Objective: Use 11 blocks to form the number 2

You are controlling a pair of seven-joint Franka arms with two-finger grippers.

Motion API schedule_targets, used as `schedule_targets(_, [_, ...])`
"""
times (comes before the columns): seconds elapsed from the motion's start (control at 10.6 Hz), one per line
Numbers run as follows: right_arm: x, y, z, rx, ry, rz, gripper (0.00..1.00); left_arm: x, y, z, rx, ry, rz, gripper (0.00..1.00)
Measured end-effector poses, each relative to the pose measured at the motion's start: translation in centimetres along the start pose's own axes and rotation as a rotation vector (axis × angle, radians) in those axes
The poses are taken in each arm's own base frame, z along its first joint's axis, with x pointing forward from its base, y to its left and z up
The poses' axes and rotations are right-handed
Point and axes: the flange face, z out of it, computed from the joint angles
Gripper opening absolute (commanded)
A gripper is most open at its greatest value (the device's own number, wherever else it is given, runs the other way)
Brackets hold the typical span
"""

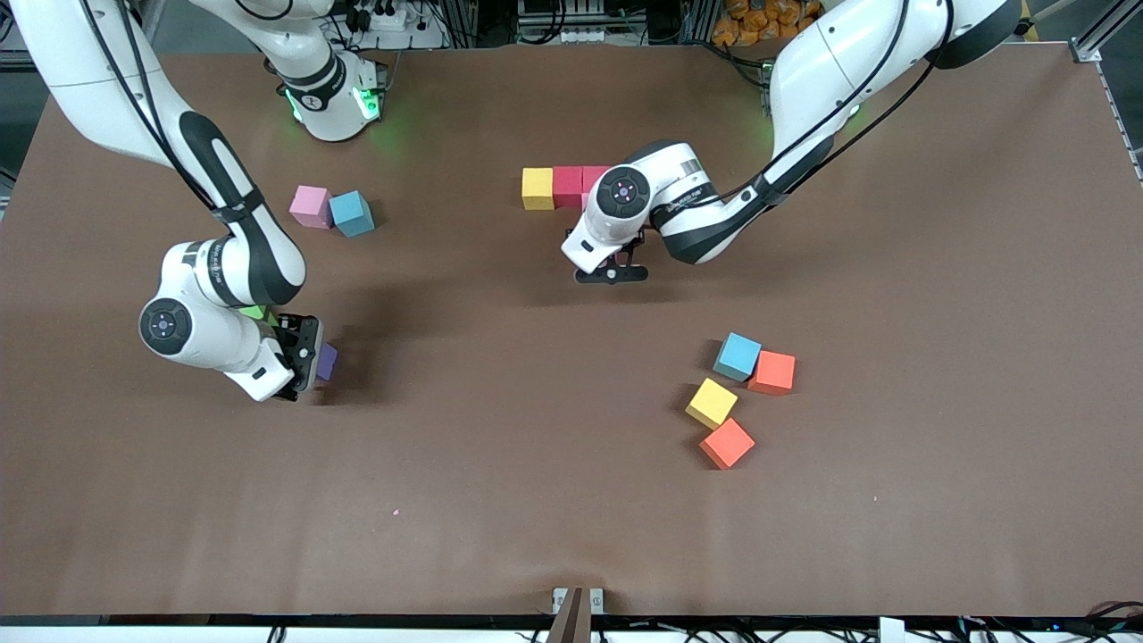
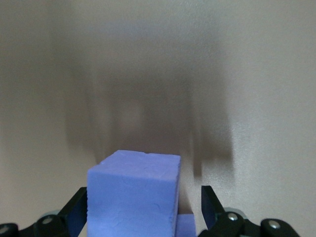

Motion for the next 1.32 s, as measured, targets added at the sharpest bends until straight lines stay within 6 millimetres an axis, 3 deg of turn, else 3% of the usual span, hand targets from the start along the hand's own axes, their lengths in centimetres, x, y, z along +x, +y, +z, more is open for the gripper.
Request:
schedule_targets(0.09, [0.0, -0.1, 0.1, 0.002, 0.0, 0.0, 0.97, 0.0, 0.0, 0.0, 0.001, 0.0, 0.0, 0.39])
schedule_targets(0.57, [-0.1, -0.3, 0.4, 0.011, -0.002, 0.001, 0.67, -0.8, 0.5, 0.3, 0.009, -0.005, 0.015, 0.39])
schedule_targets(0.85, [-0.3, -0.3, 0.4, 0.009, -0.002, 0.006, 0.35, -0.9, 0.5, 0.4, 0.009, -0.005, 0.017, 0.4])
schedule_targets(1.13, [0.5, -0.3, 0.1, 0.004, 0.001, -0.007, 0.34, -0.9, 0.5, 0.4, 0.01, -0.006, 0.017, 0.42])
schedule_targets(1.32, [2.4, -0.3, -1.0, -0.016, 0.012, -0.037, 0.34, -0.9, 0.5, 0.4, 0.01, -0.006, 0.017, 0.41])
